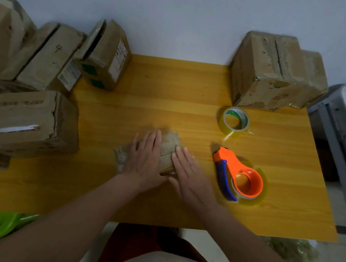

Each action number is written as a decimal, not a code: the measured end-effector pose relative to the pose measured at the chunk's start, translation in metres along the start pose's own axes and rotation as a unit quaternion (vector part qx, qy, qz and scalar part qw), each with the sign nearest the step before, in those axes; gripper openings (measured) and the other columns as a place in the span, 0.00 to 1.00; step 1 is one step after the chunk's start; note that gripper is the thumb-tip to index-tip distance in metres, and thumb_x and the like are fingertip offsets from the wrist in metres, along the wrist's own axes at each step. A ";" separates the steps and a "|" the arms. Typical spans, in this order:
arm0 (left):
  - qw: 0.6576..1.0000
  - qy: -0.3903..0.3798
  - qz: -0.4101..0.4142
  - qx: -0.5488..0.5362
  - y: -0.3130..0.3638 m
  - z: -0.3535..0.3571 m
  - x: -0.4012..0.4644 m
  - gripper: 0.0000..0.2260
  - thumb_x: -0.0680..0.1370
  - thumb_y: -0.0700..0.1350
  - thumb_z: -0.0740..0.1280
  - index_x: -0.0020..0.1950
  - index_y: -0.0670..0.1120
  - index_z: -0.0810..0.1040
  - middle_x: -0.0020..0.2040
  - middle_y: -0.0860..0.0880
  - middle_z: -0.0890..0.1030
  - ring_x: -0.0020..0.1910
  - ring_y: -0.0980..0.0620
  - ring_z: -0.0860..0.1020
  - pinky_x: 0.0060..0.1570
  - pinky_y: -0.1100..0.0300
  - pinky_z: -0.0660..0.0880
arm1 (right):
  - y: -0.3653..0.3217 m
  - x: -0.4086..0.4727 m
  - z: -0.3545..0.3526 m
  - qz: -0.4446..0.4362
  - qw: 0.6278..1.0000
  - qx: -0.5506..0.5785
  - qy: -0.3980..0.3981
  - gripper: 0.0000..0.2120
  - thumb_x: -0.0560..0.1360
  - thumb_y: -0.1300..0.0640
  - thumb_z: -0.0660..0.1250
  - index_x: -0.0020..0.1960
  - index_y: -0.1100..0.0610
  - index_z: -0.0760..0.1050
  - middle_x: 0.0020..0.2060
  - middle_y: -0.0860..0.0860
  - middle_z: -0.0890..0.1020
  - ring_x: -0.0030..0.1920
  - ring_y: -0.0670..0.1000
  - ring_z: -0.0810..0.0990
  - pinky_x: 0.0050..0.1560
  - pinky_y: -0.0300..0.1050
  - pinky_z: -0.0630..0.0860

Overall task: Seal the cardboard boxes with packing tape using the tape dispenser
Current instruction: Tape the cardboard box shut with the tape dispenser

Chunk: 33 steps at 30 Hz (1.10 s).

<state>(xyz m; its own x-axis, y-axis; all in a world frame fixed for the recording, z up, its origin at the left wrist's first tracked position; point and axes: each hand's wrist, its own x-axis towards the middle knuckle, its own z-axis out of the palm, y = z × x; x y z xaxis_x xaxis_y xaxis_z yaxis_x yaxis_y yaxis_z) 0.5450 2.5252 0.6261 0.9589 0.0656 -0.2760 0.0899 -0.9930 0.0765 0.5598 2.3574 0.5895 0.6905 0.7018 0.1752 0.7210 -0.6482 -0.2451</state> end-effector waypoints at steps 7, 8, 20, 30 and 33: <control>1.000 0.030 0.001 0.010 0.001 0.003 -0.001 0.52 0.70 0.75 0.54 0.78 0.39 0.42 0.78 0.43 0.52 0.77 0.44 0.51 0.75 0.43 0.41 | 0.011 0.063 -0.016 0.013 0.998 0.034 -0.056 0.25 0.78 0.52 0.52 0.67 0.65 0.71 0.63 0.60 0.77 0.66 0.60 0.73 0.67 0.54 0.69; 0.999 0.033 -0.001 0.016 0.001 0.004 -0.002 0.52 0.70 0.76 0.54 0.78 0.39 0.42 0.78 0.43 0.53 0.77 0.44 0.52 0.75 0.44 0.41 | 0.013 0.071 -0.018 0.015 0.997 0.046 -0.057 0.24 0.78 0.53 0.52 0.65 0.65 0.73 0.58 0.60 0.79 0.61 0.62 0.76 0.64 0.54 0.72; 0.999 0.032 -0.005 0.029 0.002 0.002 -0.002 0.55 0.69 0.76 0.57 0.78 0.40 0.38 0.76 0.43 0.54 0.75 0.43 0.53 0.75 0.44 0.42 | 0.036 0.081 -0.030 0.330 0.820 0.459 0.088 0.18 0.82 0.56 0.50 0.60 0.59 0.75 0.58 0.55 0.79 0.63 0.53 0.75 0.66 0.41 0.66; 0.999 0.038 -0.004 0.027 0.001 0.006 0.001 0.55 0.68 0.75 0.58 0.78 0.39 0.40 0.76 0.43 0.53 0.75 0.43 0.52 0.73 0.43 0.40 | 0.008 0.090 -0.011 0.354 0.685 0.632 -0.079 0.21 0.84 0.52 0.47 0.74 0.56 0.62 0.67 0.51 0.72 0.62 0.47 0.73 0.54 0.31 0.74; 0.999 0.034 -0.001 0.026 0.001 0.006 0.001 0.54 0.69 0.75 0.55 0.77 0.39 0.36 0.76 0.44 0.49 0.76 0.44 0.49 0.73 0.43 0.39 | 0.015 0.090 -0.003 0.366 0.645 0.660 -0.122 0.24 0.83 0.44 0.45 0.73 0.52 0.64 0.67 0.53 0.73 0.62 0.49 0.75 0.62 0.43 0.74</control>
<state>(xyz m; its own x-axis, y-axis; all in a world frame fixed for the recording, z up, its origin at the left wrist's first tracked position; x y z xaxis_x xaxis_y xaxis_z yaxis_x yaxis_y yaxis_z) 0.5446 2.5237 0.6202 0.9749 0.0718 -0.2109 0.0789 -0.9966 0.0255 0.6330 2.4096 0.6040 0.6714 0.4815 -0.5633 -0.5811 -0.1297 -0.8034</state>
